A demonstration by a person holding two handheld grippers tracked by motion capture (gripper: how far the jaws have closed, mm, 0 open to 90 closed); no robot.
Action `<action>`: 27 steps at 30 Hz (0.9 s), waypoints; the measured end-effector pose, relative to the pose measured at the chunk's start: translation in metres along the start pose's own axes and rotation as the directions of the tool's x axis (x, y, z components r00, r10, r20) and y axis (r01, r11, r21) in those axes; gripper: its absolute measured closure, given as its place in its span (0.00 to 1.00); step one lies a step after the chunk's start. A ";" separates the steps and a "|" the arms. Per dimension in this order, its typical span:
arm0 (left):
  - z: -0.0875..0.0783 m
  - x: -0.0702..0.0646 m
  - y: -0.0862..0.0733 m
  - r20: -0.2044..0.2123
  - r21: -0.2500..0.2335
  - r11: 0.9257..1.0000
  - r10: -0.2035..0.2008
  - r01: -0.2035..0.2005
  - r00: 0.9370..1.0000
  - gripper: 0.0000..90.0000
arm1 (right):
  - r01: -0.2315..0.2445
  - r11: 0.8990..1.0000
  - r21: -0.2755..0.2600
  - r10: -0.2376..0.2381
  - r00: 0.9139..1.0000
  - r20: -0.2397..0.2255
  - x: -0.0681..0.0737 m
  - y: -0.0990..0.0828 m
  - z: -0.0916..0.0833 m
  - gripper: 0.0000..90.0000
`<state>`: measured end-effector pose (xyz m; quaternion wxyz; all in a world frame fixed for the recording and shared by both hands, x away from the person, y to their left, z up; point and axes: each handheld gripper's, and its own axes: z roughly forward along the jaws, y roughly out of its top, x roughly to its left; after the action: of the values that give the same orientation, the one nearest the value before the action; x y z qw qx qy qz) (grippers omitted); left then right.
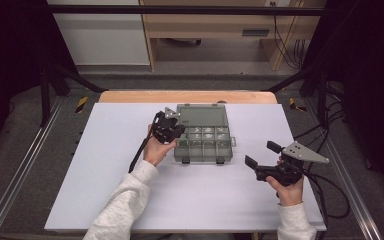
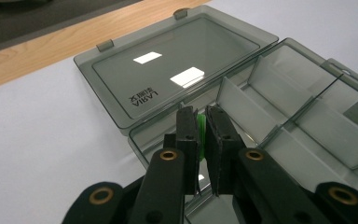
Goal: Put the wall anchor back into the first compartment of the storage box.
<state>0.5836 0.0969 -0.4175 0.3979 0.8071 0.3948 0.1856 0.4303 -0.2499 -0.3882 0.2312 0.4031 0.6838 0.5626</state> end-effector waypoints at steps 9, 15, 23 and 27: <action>0.013 0.002 -0.008 -0.005 0.038 0.999 -0.003 0.004 1.000 0.93 | -0.003 1.000 -0.007 0.003 1.000 -0.002 0.000 0.000 -0.001 0.02; 0.023 0.004 -0.017 -0.012 0.081 0.997 -0.007 0.008 1.000 0.93 | -0.003 1.000 -0.007 0.003 1.000 -0.003 0.000 0.001 -0.001 0.02; 0.023 0.001 -0.018 -0.005 0.087 0.996 -0.005 0.005 1.000 0.91 | -0.003 1.000 -0.006 0.003 1.000 -0.002 0.000 0.000 -0.001 0.02; 0.013 0.001 -0.014 0.002 0.055 0.998 -0.011 0.011 1.000 0.87 | 0.001 1.000 -0.001 -0.001 1.000 -0.004 0.000 0.000 0.000 0.02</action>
<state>0.5847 0.0963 -0.4362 0.3770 0.8157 0.4038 0.1718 0.4301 -0.2496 -0.3883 0.2304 0.4015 0.6842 0.5636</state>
